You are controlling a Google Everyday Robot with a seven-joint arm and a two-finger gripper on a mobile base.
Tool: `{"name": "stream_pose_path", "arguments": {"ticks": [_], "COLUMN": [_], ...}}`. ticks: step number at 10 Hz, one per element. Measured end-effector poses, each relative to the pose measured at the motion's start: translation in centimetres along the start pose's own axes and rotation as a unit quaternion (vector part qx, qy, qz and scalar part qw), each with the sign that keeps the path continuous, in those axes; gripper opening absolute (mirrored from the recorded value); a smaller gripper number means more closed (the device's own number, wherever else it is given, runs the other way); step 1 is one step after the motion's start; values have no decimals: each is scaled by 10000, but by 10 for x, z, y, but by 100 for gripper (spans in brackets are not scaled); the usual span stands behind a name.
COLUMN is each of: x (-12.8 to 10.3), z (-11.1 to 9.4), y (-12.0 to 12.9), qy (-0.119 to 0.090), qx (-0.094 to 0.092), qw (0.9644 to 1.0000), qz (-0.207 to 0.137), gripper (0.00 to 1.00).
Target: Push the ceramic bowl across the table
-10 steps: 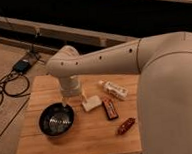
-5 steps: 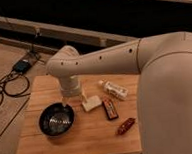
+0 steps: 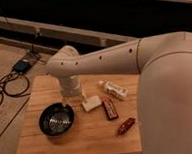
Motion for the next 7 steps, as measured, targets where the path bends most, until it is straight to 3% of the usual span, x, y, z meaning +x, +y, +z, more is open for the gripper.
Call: {"name": "stream_pose_path", "arguments": {"ticks": [3,7], "x": [2,2], "z": [13,53], "y": [24,52], "qy": [16,115], "qx": [98,233], "qw": [9994,9980], "qz": [-331,-581], "gripper": [65,65]}}
